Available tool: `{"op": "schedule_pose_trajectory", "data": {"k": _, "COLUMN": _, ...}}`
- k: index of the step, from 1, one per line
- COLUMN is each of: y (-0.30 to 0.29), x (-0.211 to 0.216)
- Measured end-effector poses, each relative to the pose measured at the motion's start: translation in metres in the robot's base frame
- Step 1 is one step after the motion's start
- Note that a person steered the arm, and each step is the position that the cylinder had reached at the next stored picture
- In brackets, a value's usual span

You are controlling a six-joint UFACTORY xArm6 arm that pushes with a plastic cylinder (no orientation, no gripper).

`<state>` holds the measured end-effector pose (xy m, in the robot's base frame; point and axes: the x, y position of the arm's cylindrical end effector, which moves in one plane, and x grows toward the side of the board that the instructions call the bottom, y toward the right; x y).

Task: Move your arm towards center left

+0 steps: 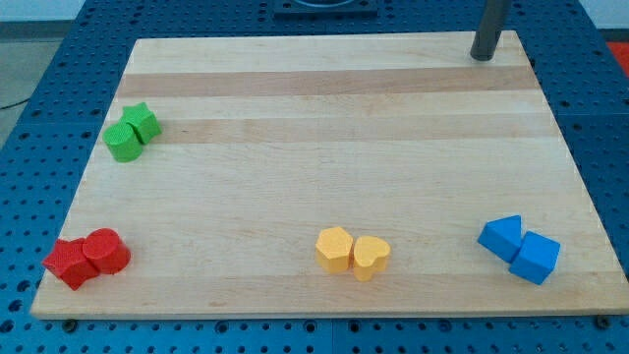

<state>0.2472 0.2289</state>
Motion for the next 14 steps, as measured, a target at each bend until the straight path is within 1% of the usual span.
{"op": "schedule_pose_trajectory", "data": {"k": 3, "y": 0.002, "x": 0.004}}
{"op": "schedule_pose_trajectory", "data": {"k": 4, "y": -0.025, "x": 0.050}}
{"op": "schedule_pose_trajectory", "data": {"k": 5, "y": -0.070, "x": 0.120}}
{"op": "schedule_pose_trajectory", "data": {"k": 6, "y": -0.141, "x": 0.193}}
{"op": "schedule_pose_trajectory", "data": {"k": 7, "y": -0.220, "x": 0.248}}
{"op": "schedule_pose_trajectory", "data": {"k": 9, "y": -0.357, "x": 0.248}}
{"op": "schedule_pose_trajectory", "data": {"k": 10, "y": -0.448, "x": 0.246}}
{"op": "schedule_pose_trajectory", "data": {"k": 11, "y": -0.512, "x": 0.226}}
{"op": "schedule_pose_trajectory", "data": {"k": 12, "y": -0.533, "x": 0.188}}
{"op": "schedule_pose_trajectory", "data": {"k": 13, "y": -0.533, "x": 0.181}}
{"op": "schedule_pose_trajectory", "data": {"k": 14, "y": -0.533, "x": 0.189}}
